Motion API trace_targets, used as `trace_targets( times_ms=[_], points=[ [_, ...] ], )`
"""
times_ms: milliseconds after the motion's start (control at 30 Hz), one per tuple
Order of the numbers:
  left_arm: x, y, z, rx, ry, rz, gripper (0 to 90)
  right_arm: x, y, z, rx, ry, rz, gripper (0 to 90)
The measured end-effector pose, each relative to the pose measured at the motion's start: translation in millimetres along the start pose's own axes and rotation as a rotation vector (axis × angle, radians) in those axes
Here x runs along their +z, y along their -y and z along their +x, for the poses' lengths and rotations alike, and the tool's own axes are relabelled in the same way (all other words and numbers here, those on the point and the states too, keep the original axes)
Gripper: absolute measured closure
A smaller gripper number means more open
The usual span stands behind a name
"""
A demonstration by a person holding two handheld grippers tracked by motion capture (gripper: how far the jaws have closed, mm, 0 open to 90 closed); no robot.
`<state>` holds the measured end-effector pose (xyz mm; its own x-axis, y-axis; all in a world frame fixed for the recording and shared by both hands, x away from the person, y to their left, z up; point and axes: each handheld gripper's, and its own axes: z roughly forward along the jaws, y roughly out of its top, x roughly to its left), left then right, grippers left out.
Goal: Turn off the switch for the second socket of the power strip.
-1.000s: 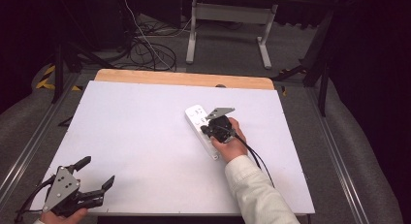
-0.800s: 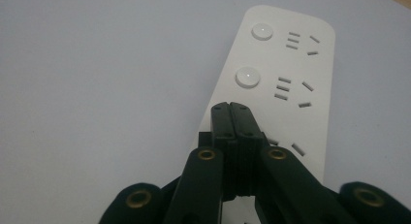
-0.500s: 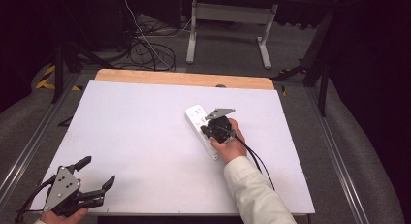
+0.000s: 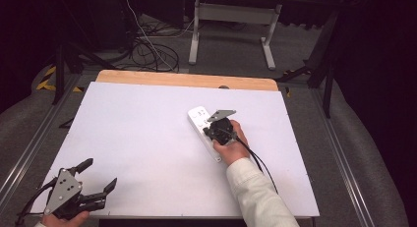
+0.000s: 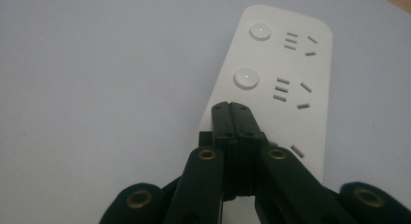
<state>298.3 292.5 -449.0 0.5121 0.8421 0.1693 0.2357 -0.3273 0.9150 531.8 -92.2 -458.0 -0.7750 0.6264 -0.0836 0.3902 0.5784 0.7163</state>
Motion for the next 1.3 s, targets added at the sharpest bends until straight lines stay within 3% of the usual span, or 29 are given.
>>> trace_targets(
  times_ms=[167, 300, 367, 500, 867, 1100, 1300],
  points=[
    [-0.1, -0.1, -0.3, 0.001, -0.001, 0.000, 12.4, -0.1, -0.4, 0.5, -0.003, 0.018, 0.015, 90.0],
    [0.5, -0.1, 0.4, -0.002, -0.001, -0.001, 12.4, -1.8, 0.3, -5.3, 0.048, -0.013, -0.006, 90.0],
    [1.3, -0.1, 0.5, -0.010, 0.003, -0.001, 12.3, -5.7, -1.7, -5.8, 0.037, 0.004, 0.007, 90.0],
    [3.1, -0.2, 1.7, -0.008, 0.005, 0.003, 12.4, -21.0, -7.4, -6.9, 0.060, -0.012, -0.086, 90.0],
    [3.6, -0.8, 0.6, -0.009, 0.006, 0.002, 12.3, -40.1, -17.8, 5.6, -0.006, -0.018, -0.103, 90.0],
    [3.3, -0.8, 1.0, -0.009, 0.006, 0.000, 12.3, -54.4, -24.8, 8.6, -0.009, -0.013, -0.152, 90.0],
    [3.4, -0.9, 0.9, -0.010, 0.006, -0.001, 12.3, -59.0, -24.5, 9.2, -0.013, -0.016, -0.154, 90.0]
  ],
)
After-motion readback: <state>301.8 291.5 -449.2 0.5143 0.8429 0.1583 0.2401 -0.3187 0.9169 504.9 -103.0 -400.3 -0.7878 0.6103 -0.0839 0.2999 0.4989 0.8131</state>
